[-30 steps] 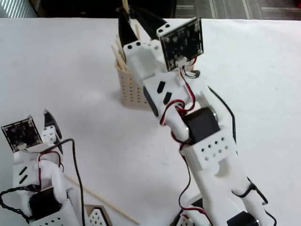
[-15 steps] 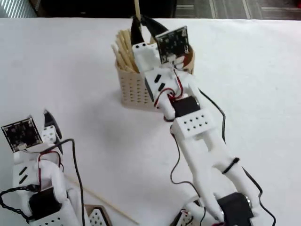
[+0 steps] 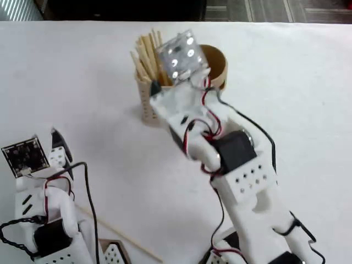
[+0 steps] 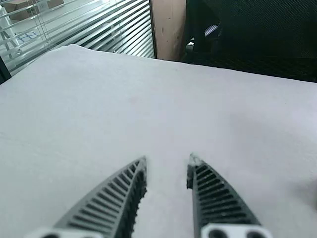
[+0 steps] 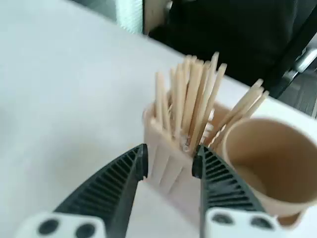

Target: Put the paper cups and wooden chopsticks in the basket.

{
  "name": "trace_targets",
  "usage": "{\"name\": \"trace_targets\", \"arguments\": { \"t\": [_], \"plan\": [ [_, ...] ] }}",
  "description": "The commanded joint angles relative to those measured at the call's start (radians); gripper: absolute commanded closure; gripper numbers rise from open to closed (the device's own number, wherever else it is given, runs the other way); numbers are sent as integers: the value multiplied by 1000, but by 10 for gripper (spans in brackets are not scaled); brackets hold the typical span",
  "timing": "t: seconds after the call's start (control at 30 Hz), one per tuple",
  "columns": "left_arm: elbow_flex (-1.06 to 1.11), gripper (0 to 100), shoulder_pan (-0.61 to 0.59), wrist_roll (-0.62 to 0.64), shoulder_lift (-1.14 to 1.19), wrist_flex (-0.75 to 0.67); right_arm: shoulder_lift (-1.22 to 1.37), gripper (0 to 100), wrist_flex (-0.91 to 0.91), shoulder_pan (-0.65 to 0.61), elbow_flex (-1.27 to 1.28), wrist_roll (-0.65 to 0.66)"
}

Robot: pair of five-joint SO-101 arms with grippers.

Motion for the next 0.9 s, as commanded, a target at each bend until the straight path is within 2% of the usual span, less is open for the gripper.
{"name": "trace_targets", "arguments": {
  "t": [0.0, 0.17, 0.23, 0.6, 0.73, 0.87],
  "plan": [
    [-5, 850, -4, 9, -8, -21, -36, 843, 208, -102, 66, 25],
    [-3, 850, -4, 9, -8, -34, -45, 843, 305, -275, 278, 5],
    [-3, 850, -4, 9, -8, -34, -41, 843, 295, -328, 354, -71],
    [-5, 853, -45, 18, -8, -58, -45, 844, 53, -613, 689, -428],
    [-5, 850, -65, 58, -8, -61, -36, 844, -58, -691, 770, -473],
    [-5, 850, -68, 60, -8, -63, -36, 845, -165, -713, 833, -477]
  ]
}}
